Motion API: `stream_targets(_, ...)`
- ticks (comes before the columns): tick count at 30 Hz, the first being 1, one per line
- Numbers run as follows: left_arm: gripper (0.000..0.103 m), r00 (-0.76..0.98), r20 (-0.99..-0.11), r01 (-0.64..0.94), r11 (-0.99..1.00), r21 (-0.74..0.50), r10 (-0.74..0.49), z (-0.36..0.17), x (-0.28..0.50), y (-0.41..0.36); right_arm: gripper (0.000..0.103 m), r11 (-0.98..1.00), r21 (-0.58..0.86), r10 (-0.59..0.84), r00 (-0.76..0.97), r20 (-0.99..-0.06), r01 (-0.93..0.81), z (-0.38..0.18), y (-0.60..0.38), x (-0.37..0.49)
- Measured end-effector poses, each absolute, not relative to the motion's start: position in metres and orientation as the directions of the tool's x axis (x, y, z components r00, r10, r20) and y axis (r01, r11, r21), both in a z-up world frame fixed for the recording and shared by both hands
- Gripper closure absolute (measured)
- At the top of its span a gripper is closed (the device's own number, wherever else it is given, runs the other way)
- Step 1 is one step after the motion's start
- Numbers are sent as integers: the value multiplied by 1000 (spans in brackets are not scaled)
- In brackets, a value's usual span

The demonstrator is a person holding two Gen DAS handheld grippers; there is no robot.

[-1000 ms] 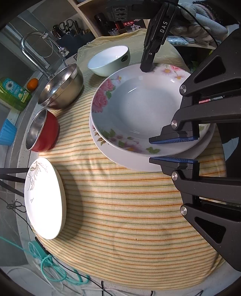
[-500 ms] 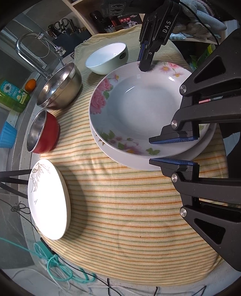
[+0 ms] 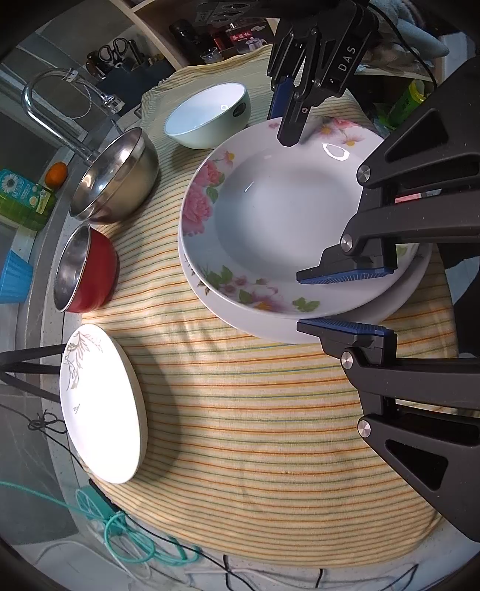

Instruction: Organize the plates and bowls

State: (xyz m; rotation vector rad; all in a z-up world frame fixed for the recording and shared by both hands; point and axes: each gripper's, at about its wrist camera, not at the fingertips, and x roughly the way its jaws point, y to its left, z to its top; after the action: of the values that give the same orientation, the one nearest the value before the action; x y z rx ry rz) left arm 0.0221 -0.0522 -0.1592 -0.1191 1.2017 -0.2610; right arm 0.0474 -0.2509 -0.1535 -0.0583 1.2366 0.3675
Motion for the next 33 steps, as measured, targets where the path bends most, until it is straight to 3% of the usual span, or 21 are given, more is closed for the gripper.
stream_targets(3, 87, 337, -903, 135, 963, -233, -266, -159, 22, -52, 72, 940, 115, 213, 291, -933, -320, -153, -247, 46)
stream_targets(6, 87, 333, -901, 136, 960, -246, -278, -160, 22, -52, 63, 940, 118, 218, 295, -930, -321, -152, -247, 46)
stream_targets(9, 87, 329, -900, 138, 957, -254, -286, -160, 22, -51, 61, 939, 145, 240, 291, -926, -312, -150, -248, 47)
stream_targets(16, 87, 344, -882, 126, 946, -297, -323, -153, 27, -36, 60, 943, 176, 262, 309, -914, -281, -139, -250, 53)
stream_targets(21, 83, 367, -852, 89, 926, -367, -373, -146, 40, -7, 60, 926, 283, 356, 325, -876, -249, -123, -250, 64)
stream_targets(29, 83, 421, -833, 47, 926, -375, -358, -136, 73, 45, 60, 911, 345, 407, 349, -844, -228, -104, -225, 90)
stream_targets(31, 80, 429, -831, 53, 929, -367, -353, -132, 83, 57, 60, 905, 361, 420, 353, -836, -223, -103, -216, 99)
stream_targets(33, 66, 437, -826, 69, 928, -365, -357, -129, 92, 67, 59, 899, 383, 436, 356, -826, -212, -102, -206, 109)
